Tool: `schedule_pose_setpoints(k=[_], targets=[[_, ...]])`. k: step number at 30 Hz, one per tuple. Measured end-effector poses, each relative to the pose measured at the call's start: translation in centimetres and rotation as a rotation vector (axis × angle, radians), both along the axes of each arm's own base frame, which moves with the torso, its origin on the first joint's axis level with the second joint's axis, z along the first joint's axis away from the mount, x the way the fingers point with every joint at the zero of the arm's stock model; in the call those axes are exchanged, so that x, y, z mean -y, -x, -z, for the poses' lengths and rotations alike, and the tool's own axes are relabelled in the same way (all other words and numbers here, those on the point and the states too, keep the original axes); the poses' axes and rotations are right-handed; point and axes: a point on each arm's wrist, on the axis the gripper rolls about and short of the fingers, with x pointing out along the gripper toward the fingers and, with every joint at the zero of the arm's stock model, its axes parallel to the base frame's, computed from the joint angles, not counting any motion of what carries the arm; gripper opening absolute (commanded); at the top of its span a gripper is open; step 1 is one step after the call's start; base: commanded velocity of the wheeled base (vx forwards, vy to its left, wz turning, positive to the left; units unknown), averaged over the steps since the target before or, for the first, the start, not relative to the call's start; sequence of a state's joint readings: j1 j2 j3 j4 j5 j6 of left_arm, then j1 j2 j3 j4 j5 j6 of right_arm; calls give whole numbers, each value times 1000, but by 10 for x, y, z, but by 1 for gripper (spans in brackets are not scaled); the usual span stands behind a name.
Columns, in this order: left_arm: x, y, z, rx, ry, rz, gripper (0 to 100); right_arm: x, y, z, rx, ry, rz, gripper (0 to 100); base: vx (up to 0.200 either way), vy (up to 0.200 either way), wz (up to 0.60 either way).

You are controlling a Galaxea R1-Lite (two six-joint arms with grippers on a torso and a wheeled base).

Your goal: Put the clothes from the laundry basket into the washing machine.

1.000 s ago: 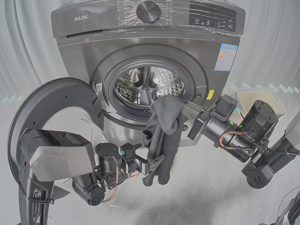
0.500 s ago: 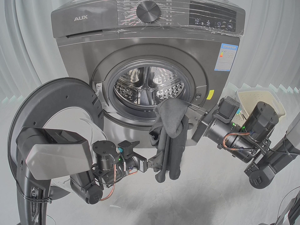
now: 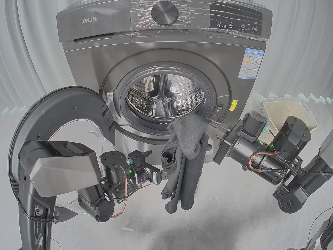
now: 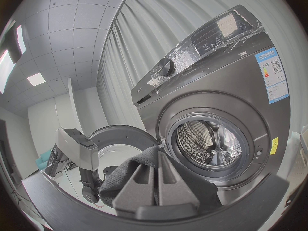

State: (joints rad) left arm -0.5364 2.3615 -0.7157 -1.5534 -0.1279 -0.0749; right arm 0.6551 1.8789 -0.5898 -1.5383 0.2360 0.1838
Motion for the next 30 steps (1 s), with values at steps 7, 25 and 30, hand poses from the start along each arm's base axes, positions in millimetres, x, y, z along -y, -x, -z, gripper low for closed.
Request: schedule_pose_setpoints(k=[7,25,30], targets=[[3,-5,2,11,5,0,100,-6,5,-1,1,-3,-22,0,0,0,0],[-3,-11,2,15,7,-26,100,-4,8,1,-3,6,-22,0,0,0,0],[-3,-13,1,18,13,-31,100,-4,9,2,-4,10,-26,0,0,0,0]])
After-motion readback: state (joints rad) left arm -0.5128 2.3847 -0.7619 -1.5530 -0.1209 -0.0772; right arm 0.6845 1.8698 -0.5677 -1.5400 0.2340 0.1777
